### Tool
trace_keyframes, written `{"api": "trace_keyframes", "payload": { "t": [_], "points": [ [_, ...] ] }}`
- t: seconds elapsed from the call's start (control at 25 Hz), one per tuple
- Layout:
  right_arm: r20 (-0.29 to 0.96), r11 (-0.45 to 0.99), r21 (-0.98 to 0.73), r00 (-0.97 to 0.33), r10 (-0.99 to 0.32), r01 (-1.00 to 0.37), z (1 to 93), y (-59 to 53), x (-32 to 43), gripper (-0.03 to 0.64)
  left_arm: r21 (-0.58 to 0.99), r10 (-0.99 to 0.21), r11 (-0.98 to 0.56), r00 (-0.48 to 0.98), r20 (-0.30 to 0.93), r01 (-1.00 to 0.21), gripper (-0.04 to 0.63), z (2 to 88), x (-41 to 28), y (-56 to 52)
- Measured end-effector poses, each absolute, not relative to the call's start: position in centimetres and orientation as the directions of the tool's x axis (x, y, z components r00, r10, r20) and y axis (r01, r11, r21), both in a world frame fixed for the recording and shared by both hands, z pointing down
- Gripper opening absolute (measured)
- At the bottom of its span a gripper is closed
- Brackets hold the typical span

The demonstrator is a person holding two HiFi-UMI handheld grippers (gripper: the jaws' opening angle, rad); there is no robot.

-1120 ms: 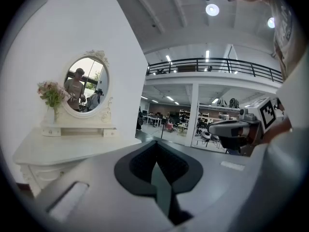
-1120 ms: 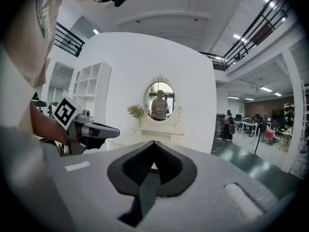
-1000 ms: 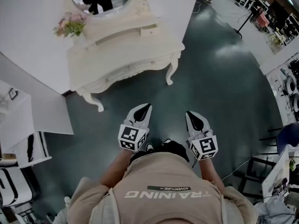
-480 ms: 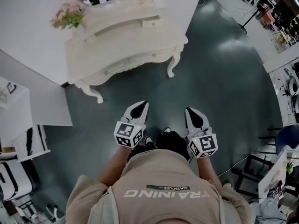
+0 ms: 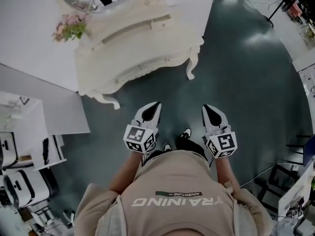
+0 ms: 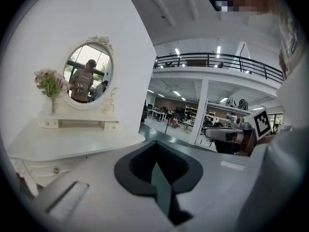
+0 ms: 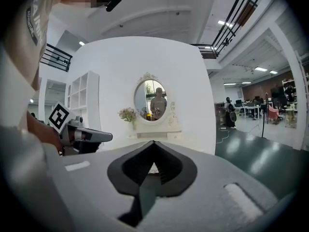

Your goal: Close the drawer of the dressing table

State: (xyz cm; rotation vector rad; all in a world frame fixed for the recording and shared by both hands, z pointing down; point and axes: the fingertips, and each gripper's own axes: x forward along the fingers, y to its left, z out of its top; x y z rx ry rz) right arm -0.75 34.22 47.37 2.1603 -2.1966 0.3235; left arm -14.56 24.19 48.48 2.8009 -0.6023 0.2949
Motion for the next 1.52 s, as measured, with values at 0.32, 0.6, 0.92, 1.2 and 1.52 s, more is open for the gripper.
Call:
{"api": "trace_keyframes", "payload": {
  "t": [0.32,0.6,0.92,1.2,1.52],
  "points": [
    [0.167,0.114,-0.089,-0.128,-0.978,-0.989,47.1,30.3,3.0,0.002,0.169,-0.433,-0.864,0.871,0.232,-0.475,0.015,46.5,-9.5,21.8],
    [0.193,0.178,-0.069,-0.188,-0.963,-0.982,48.5,29.2,6.1,0.002,0.180,-0.459,-0.845,0.856,0.240,-0.504,0.015,46.6,-6.2,21.9],
    [0.191,0.197,-0.059,-0.205,-0.960,-0.979,49.0,28.0,6.8,0.002,0.201,-0.463,-0.824,0.834,0.299,-0.529,0.015,48.3,-6.1,21.8],
    [0.220,0.125,-0.086,-0.141,-0.965,-0.988,50.2,28.1,8.8,0.002,0.208,-0.416,-0.850,0.859,0.297,-0.484,0.015,49.1,-4.0,20.2],
    [0.215,0.071,-0.073,-0.085,-0.973,-0.995,48.1,24.7,10.7,0.002,0.205,-0.383,-0.880,0.896,0.224,-0.428,0.015,47.2,0.0,15.2]
  ]
}}
